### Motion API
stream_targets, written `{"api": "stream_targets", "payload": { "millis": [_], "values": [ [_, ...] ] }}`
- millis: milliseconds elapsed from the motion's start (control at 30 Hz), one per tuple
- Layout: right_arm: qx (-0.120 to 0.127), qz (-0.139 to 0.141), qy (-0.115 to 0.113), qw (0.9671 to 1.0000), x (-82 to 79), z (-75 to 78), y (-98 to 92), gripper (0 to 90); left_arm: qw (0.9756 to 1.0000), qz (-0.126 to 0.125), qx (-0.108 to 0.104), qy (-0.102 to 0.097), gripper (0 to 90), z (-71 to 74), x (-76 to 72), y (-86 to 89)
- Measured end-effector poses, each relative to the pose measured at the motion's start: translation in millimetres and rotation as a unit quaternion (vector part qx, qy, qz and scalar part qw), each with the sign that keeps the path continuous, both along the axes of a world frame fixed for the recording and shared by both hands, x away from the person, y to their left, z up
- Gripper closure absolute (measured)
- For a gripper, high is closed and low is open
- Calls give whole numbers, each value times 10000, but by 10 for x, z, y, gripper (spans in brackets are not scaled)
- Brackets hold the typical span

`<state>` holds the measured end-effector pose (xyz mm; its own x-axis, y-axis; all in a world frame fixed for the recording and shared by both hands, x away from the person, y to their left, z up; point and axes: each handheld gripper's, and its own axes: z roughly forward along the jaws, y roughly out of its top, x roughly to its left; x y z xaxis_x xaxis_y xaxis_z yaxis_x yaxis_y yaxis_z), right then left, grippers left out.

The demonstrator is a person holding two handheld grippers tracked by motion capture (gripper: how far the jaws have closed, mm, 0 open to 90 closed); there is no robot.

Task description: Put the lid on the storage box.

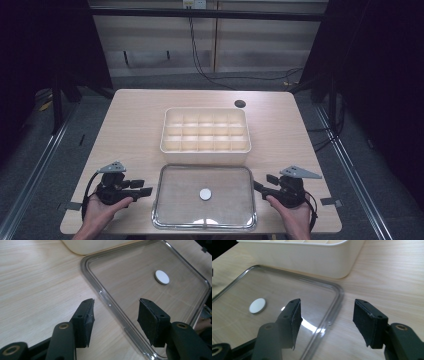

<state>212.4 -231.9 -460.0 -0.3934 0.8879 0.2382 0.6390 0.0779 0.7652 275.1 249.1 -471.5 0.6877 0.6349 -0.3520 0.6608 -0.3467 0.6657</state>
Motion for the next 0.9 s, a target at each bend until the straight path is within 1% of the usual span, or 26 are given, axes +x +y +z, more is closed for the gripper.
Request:
{"api": "stream_targets", "payload": {
  "millis": [33,100,200,233,267,300,333,367,400,433,467,500,533,567,600,667,700,733,767,833,900],
  "values": [
    [-62,21,78,9999,28,-8,34,389,10000,-29,71,-20,475,6,14,-23],
    [-83,63,177,9998,97,-16,85,390,9999,-66,-23,104,491,25,41,-52],
    [-153,105,237,9995,207,6,141,396,9999,-83,34,76,516,57,48,-82],
    [-188,148,227,9995,240,14,153,406,9999,-91,13,61,519,80,61,-93],
    [-238,172,224,9993,272,14,167,416,10000,-68,14,37,530,77,74,-91],
    [-261,163,234,9993,301,0,173,423,10000,16,22,4,540,65,79,-97],
    [-235,143,268,9993,317,-17,172,424,10000,86,31,23,544,34,96,-99],
    [-190,116,320,9992,340,-61,172,428,9999,57,117,18,548,7,109,-111],
    [-190,116,320,9992,340,-61,172,428,9999,57,117,18,549,7,109,-111],
    [-192,95,398,9990,365,-151,172,434,9998,41,197,-14,553,-39,109,-140],
    [-207,118,437,9988,374,-178,176,436,9998,-21,210,19,558,-69,115,-146],
    [-267,134,471,9984,379,-198,184,439,9996,-28,285,36,557,-103,112,-169],
    [-316,126,498,9982,383,-209,198,442,9996,-28,285,36,556,-103,112,-169],
    [-326,142,503,9981,386,-216,202,451,9994,-5,338,64,550,-159,106,-187],
    [-360,143,474,9981,387,-227,206,454,9993,-54,347,114,547,-174,108,-186],
    [-402,155,459,9980,386,-239,210,454,9993,-59,364,99,535,-178,103,-194],
    [-427,122,511,9977,380,-252,219,455,9994,-61,329,54,535,-176,97,-202],
    [-479,64,574,9972,371,-291,228,459,9996,-97,262,72,533,-178,87,-225],
    [-525,78,590,9968,372,-314,227,457,9996,-97,262,72,531,-178,87,-225],
    [-566,80,620,9964,370,-335,239,456,9989,-213,418,96,530,-209,71,-277],
    [-564,124,613,9964,372,-342,242,455,9988,-230,415,71,532,-212,63,-291]
  ]
}}
